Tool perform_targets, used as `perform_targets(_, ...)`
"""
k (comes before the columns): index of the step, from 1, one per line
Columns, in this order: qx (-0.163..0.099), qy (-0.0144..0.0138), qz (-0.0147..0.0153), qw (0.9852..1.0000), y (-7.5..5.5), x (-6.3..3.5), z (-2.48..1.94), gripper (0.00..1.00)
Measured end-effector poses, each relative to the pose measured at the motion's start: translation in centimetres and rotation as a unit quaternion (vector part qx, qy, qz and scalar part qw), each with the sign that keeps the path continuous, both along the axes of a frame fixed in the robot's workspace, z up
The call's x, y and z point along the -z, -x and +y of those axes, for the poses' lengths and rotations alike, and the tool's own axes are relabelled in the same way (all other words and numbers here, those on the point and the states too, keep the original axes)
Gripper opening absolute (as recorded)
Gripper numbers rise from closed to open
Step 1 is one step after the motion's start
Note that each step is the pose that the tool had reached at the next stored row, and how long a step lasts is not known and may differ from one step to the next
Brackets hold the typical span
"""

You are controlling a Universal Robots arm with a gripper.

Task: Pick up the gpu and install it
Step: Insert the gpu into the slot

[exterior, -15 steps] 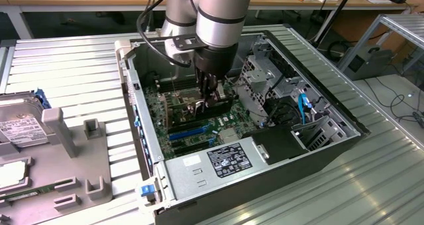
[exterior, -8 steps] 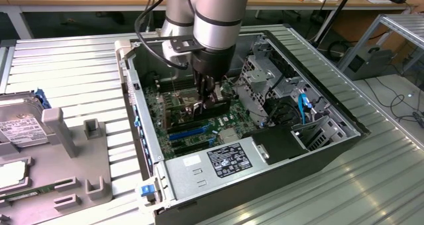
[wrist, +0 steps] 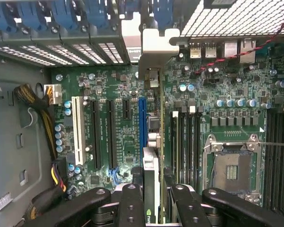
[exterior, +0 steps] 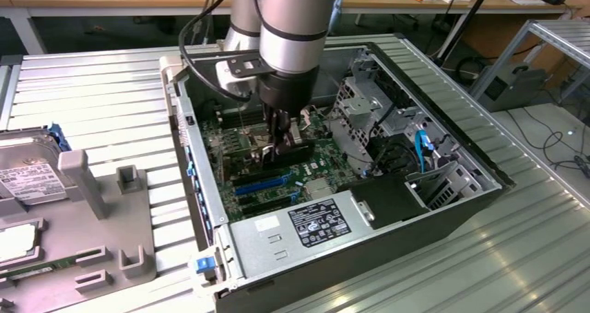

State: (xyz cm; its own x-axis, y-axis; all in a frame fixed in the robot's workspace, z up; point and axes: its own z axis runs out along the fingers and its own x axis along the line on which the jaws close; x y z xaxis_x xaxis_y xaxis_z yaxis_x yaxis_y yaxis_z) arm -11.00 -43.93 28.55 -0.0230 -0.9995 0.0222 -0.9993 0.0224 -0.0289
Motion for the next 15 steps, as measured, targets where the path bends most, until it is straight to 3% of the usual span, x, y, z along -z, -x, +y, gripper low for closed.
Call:
perform_targets(3, 0.0, 0.0, 0.0, 1.0, 0.5, 0.0, -0.03, 0.27)
perform_targets(6, 0.0, 0.0, 0.0, 1.0, 0.7, 0.01, -0.43, 0.27)
perform_targets(15, 0.0, 0.0, 0.0, 1.0, 1.7, 0.2, -0.98, 0.27)
